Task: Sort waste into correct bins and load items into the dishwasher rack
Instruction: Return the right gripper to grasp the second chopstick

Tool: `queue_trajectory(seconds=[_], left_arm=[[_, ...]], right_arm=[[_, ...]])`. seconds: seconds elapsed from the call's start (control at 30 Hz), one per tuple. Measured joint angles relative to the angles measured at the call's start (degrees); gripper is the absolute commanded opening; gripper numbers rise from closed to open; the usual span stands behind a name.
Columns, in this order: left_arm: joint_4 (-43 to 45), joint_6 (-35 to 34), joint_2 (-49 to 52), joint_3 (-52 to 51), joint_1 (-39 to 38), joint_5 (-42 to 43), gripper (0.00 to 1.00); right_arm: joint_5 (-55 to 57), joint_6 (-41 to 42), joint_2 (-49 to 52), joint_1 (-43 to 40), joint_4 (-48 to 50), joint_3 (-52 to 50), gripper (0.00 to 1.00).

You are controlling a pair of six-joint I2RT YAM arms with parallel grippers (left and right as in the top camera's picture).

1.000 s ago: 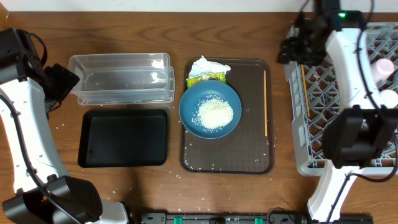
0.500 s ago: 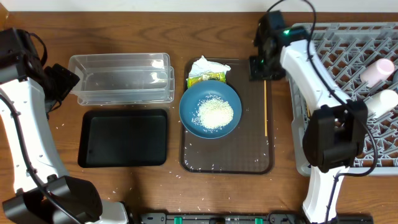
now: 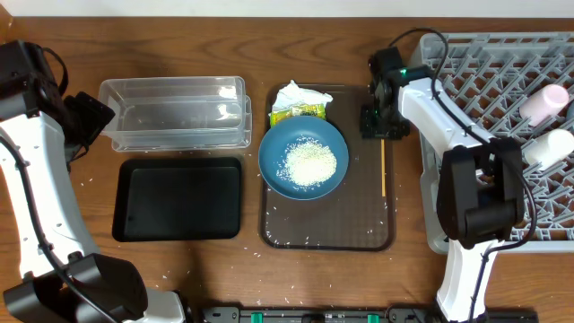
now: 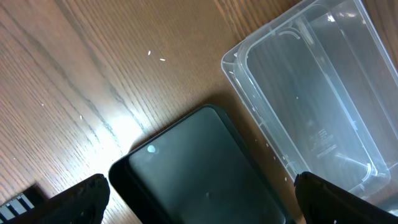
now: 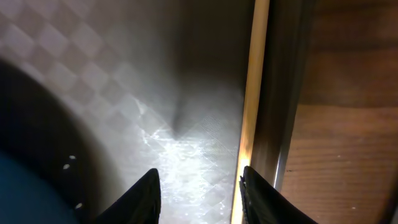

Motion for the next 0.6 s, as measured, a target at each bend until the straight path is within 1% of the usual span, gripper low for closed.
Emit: queue_trajectory(seconds=[0.4, 0.5, 0.6], left_arm=[[0.0, 0.02, 0.02, 0.0, 0.0, 0.0, 0.98], [0.0, 0.0, 0.0, 0.0, 0.0, -0.02, 0.98], [0.0, 0.02, 0.02, 0.0, 0.0, -0.02, 0.98]], right_arm=[[1.25, 0.13, 0.0, -0.59, 1.51, -1.84, 0.38], [1.25, 0.15, 0.0, -0.63, 2.54, -2.56, 0.36], [1.25, 0.17, 0.0, -0.63, 3.17, -3.32, 0.35]])
